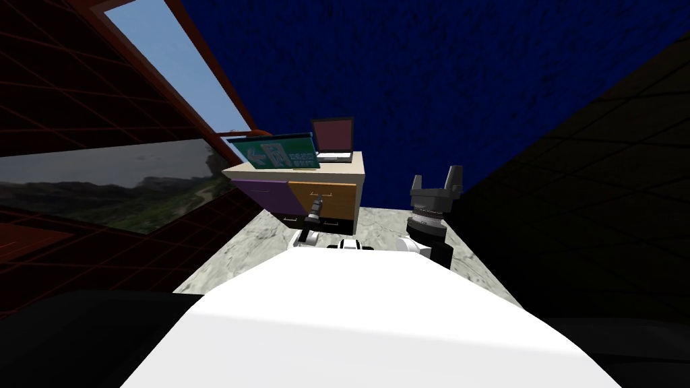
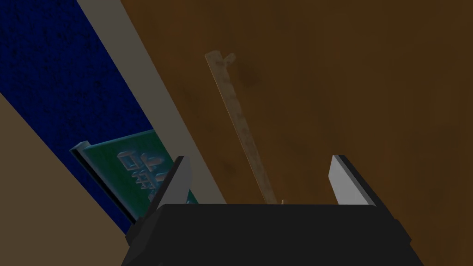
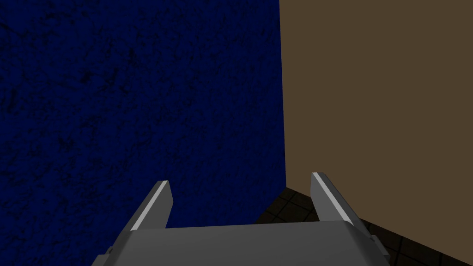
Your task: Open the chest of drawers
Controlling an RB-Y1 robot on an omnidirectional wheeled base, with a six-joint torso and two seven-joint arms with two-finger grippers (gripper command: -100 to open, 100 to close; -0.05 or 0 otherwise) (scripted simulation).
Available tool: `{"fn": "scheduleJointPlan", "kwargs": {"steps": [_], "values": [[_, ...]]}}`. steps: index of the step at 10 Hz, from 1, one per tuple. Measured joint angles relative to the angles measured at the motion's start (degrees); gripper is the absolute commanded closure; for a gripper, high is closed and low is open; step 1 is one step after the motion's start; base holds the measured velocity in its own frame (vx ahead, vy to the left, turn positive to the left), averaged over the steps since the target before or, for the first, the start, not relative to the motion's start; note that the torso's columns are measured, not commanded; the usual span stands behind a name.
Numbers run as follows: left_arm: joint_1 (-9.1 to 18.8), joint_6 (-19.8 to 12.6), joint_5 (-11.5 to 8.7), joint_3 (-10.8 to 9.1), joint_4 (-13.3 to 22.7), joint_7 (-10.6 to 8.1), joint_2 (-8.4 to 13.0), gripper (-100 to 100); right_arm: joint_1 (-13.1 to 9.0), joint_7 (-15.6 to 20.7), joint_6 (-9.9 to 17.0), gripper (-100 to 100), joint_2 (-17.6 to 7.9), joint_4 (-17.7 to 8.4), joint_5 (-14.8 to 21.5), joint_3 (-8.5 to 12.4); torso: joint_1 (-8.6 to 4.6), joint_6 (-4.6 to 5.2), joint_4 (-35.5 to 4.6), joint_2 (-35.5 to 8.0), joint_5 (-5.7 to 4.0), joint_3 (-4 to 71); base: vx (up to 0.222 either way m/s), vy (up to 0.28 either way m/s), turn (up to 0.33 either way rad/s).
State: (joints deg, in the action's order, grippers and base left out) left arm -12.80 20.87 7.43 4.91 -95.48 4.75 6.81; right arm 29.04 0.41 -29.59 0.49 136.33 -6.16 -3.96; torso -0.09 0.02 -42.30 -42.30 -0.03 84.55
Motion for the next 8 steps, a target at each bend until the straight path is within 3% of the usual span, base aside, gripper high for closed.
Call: {"fn": "scheduleJointPlan", "kwargs": {"steps": [1, 2, 4, 8], "values": [[0.2, -1.1, -0.2, -0.5, -0.8, -0.37, 0.3, -100, 0.0, 0.0, 0.0, 0, 0.0, 0.0, 0.0, 0.0, -0.03, -0.02, 0.0, 0.1, -0.01, 0.0, 0.024, -0.021, -0.013], [0.3, -1.4, -0.2, -0.54, -1.0, -0.42, 0.4, 100, 0.0, 0.0, 0.0, 0, 0.0, 0.0, 0.0, 0.0, 0.11, -0.04, 0.0, 0.0, 0.03, 0.0, -0.034, 0.019, 0.121], [0.3, -0.1, 0.1, -0.05, 0.5, 0.06, -0.3, 100, 0.0, 0.0, 0.0, 0, 0.0, 0.0, 0.0, 0.0, 0.18, -0.01, 0.0, -0.1, 0.06, -0.1, -0.07, 0.003, 0.019], [-1.1, -1.9, 0.2, 0.84, -3.2, -0.5, 0.4, 100, 0.0, 0.0, 0.0, 0, 0.0, 0.0, 0.0, 0.0, 0.22, -0.03, 0.0, -0.1, 0.06, 0.0, -0.163, 0.017, 0.01]]}}
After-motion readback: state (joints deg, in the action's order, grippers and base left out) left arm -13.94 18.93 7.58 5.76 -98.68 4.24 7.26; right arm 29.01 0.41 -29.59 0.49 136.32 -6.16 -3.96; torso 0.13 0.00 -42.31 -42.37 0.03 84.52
